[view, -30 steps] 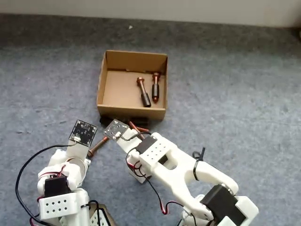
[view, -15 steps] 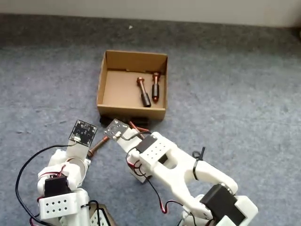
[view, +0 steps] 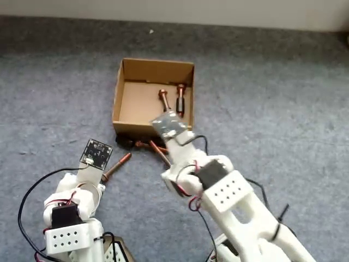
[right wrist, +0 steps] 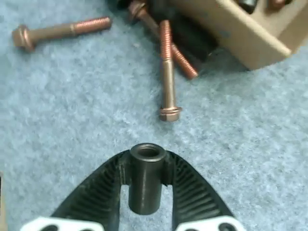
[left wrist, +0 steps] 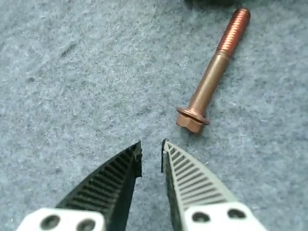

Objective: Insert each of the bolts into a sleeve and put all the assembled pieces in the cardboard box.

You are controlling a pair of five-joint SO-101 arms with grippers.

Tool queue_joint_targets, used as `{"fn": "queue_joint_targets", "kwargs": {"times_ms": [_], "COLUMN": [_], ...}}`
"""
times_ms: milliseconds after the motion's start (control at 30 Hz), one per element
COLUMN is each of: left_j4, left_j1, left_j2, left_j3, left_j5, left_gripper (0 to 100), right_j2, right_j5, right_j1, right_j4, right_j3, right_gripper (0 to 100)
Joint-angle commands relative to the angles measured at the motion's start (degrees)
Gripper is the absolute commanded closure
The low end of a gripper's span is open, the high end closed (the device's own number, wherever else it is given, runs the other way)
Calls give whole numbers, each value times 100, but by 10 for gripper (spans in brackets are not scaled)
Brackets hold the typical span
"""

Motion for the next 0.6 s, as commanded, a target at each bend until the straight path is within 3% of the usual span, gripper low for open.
{"fn": "queue_joint_targets", "kwargs": {"times_ms": [0,300,567], "left_j4": [18,0,35], "left_j1": [-75,-84,-57], "left_j2": [-31,-31,40], "left_j3": [-22,-233,-1613], "left_j5": [-35,-44,-44], "left_gripper": [912,909,896], "right_j2": [-866,-2457,-3565], "right_j5": [-422,-1292,-1486], "right_j1": [514,2026,2826], "right_j4": [-171,-2220,-3486], "right_j3": [198,2167,3204], "right_gripper": [994,994,994]}}
